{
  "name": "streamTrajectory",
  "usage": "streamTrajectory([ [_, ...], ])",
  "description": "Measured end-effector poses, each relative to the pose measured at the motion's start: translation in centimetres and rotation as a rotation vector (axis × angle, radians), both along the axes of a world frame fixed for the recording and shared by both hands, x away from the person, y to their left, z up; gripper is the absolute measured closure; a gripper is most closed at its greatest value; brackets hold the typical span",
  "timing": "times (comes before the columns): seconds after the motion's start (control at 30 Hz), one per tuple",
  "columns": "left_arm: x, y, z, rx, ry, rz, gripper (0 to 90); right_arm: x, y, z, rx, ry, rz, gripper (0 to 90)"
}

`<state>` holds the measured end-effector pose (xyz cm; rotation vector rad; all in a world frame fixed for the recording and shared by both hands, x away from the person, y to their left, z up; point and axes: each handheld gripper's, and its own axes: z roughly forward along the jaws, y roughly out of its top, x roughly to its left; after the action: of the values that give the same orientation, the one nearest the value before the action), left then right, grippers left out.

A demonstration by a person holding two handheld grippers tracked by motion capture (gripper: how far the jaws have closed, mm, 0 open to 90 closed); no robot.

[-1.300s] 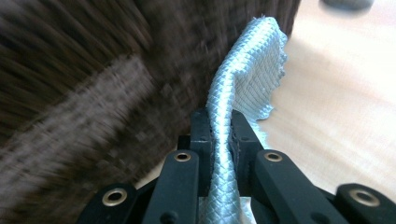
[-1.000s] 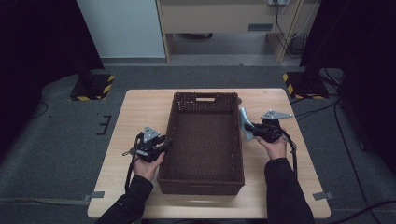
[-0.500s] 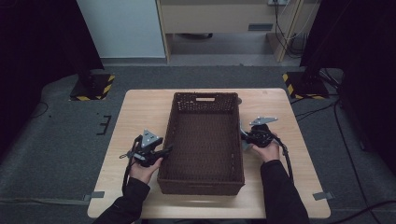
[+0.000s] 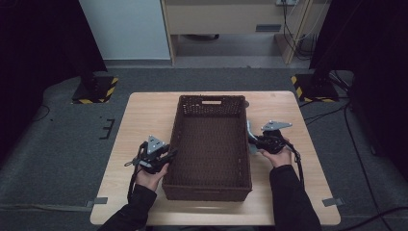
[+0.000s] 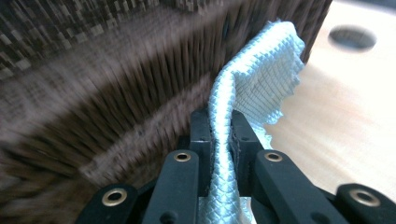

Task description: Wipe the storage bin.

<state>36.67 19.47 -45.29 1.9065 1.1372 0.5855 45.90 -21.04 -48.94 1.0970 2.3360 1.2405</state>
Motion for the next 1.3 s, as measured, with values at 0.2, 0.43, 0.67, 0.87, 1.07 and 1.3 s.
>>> streamTrajectory([
  [0.2,0.6,0.1,0.0,-0.017,0.008,0.009,65.8,0.3,1.0,-1.9,-0.071,0.057,0.004,83.1],
  [0.43,1.4,0.1,0.0,-0.011,0.007,0.014,65.3,-0.7,-0.9,2.1,0.067,-0.096,-0.031,83.4],
  [0.67,1.4,0.2,-0.1,-0.011,0.004,0.03,58.9,-0.8,-0.6,2.0,0.041,-0.093,-0.001,83.4],
  [0.87,1.2,0.6,0.1,-0.011,-0.004,0.001,48.3,-0.1,0.6,-1.0,-0.053,0.03,0.003,83.3],
  [1.07,0.3,0.8,0.0,-0.005,-0.006,-0.04,48.1,-0.2,0.8,-1.5,-0.067,0.046,0.008,83.3],
  [1.3,0.1,0.8,-0.2,-0.026,0.012,-0.048,49.4,-1.6,-0.7,2.6,0.042,-0.097,0.01,83.3],
])
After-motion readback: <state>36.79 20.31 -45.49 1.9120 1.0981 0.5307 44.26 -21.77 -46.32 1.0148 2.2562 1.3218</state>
